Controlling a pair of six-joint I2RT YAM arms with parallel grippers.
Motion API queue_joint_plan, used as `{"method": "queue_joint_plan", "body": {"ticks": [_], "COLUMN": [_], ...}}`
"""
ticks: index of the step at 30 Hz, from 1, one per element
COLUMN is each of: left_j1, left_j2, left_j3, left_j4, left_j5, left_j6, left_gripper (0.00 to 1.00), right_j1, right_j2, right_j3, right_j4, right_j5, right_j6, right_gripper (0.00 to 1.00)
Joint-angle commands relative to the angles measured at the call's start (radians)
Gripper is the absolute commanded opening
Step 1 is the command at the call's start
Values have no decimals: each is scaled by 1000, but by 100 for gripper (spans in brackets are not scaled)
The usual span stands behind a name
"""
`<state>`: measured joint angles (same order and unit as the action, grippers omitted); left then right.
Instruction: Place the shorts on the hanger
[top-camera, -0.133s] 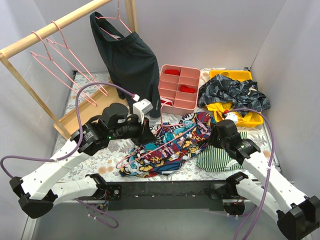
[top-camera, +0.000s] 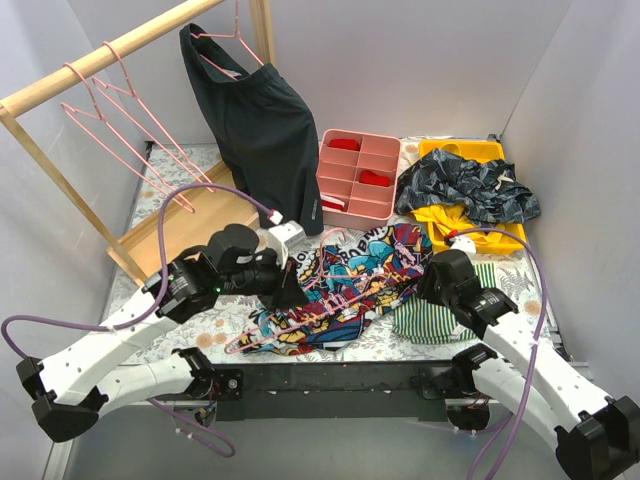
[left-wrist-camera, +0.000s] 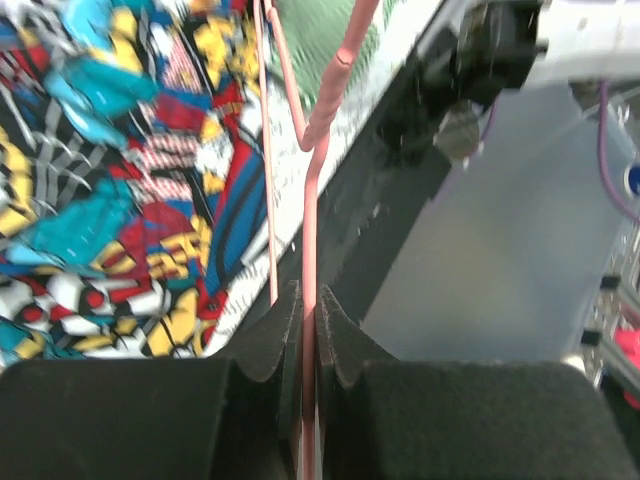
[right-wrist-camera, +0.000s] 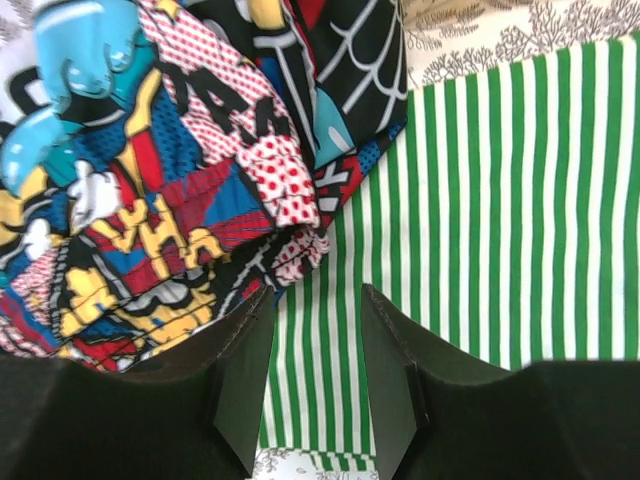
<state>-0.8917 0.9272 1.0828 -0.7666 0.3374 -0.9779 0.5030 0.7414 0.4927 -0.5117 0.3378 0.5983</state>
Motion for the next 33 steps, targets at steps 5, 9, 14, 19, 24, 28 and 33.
{"method": "queue_joint_plan", "body": {"ticks": [5, 9, 14, 19, 24, 28, 33], "left_j1": [-104, -130, -138, -139, -139, -141, -191], "left_j2": [25, 70, 105, 131, 141, 125, 50], "left_j3": [-119, -138, -161, -158, -184, -234, -397], "left_j4": [99, 153, 266, 331, 383, 492, 766], "left_j5": [8, -59, -149, -202, -259, -294, -435], "left_j6": [-38, -35, -28, -18, -4, 24, 87], "left_gripper": [0, 0, 0, 0, 0, 0, 0], "right_j1": [-9, -11, -14, -14, -14, -11, 23], "right_j2": [119, 145, 191, 243, 246, 271, 332], "right_j3": [9, 7, 30, 99, 194, 331, 530], "right_j4": [154, 208, 243, 199, 138, 26, -112], "right_j5": [35, 41, 56, 56, 17, -74, -146], "right_j6": [-26, -41, -58, -75, -107, -140, -175], "right_gripper": [46, 46, 36, 1, 1, 1, 1]}}
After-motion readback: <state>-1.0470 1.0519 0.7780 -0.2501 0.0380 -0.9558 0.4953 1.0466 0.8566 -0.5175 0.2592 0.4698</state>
